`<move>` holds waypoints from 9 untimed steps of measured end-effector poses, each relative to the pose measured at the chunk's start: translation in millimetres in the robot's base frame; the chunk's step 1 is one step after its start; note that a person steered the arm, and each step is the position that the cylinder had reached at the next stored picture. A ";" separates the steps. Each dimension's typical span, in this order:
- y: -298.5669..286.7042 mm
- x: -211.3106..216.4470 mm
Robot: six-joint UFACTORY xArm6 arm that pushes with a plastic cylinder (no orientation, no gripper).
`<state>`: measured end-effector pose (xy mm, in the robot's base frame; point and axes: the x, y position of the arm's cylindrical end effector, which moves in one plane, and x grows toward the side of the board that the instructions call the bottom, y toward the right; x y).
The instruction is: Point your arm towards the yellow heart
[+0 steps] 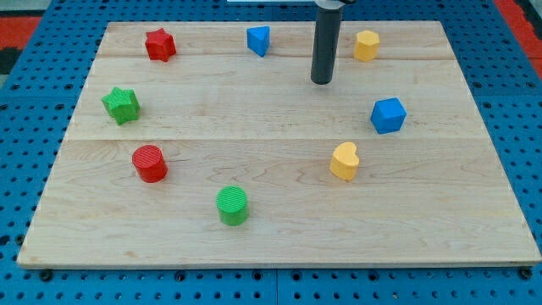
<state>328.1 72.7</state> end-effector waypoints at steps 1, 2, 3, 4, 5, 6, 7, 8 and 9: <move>0.0 -0.4; 0.0 -7.9; 0.0 -22.2; 0.0 -39.3; -0.3 -49.9; -17.1 -49.9; -38.4 -49.9; -36.5 -27.0; -32.5 52.6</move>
<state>380.7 40.2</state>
